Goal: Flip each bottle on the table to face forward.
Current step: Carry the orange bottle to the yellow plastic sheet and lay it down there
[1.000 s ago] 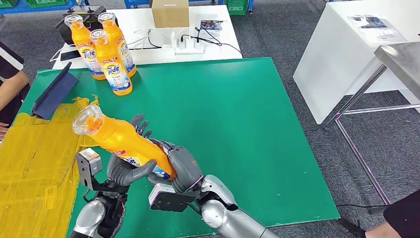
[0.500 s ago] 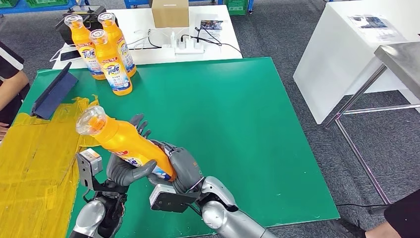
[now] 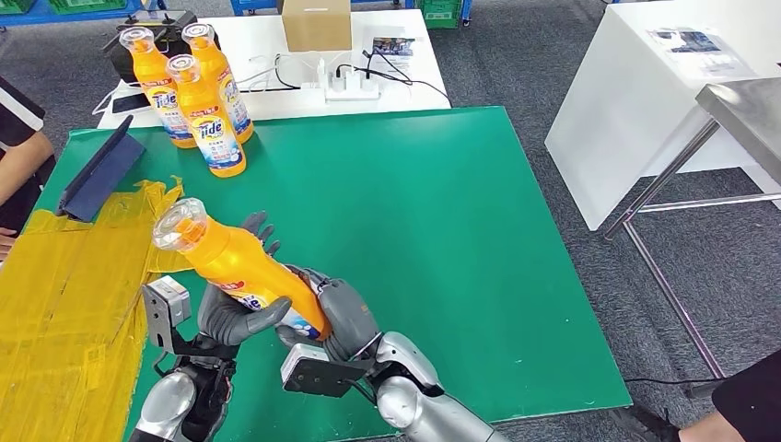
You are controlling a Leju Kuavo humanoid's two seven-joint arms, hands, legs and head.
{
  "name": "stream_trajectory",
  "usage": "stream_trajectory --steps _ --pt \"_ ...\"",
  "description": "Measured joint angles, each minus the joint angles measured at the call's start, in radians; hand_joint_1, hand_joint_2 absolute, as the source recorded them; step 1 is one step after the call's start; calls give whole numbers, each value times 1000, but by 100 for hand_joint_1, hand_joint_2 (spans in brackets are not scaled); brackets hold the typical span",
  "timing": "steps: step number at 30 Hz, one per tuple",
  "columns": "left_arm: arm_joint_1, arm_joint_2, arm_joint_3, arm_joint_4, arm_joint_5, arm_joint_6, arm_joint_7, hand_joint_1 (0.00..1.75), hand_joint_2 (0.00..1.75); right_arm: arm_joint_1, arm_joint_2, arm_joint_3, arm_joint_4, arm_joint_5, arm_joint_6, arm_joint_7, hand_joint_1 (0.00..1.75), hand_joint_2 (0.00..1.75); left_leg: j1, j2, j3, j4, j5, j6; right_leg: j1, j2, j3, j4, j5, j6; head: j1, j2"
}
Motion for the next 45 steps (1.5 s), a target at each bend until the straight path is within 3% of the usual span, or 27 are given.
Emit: stream_trajectory --steps 30,31,34,35,39,45 --pt "0 0 0 -1 -12 -3 6 175 175 28 7 -19 22 13 -14 -6 175 175 0 0 0 0 0 0 0 0 0 0 0 0 0 0" --pt "0 0 0 -1 -12 -3 6 175 175 28 7 -20 22 13 -14 -6 156 175 0 0 0 0 0 0 0 0 0 0 0 0 0 0" --pt "-1 0 0 -1 -13 -3 6 175 175 29 8 -20 22 14 -22 -6 25 175 0 0 0 0 0 0 0 0 0 0 0 0 0 0" --pt "-1 0 0 -1 -15 -2 6 175 175 32 8 -20 22 15 -31 -6 0 175 0 0 0 0 0 0 0 0 0 0 0 0 0 0" --pt "-17 6 12 -22 -80 62 2 175 175 76 -3 -40 7 31 -95 7 0 175 0 -1 -1 0 0 0 0 0 6 0 0 0 0 0" --pt "-75 61 80 -66 -381 235 39 175 175 163 -57 -129 -128 102 -144 36 0 175 0 -1 -1 0 1 0 0 0 10 0 1 0 0 0"
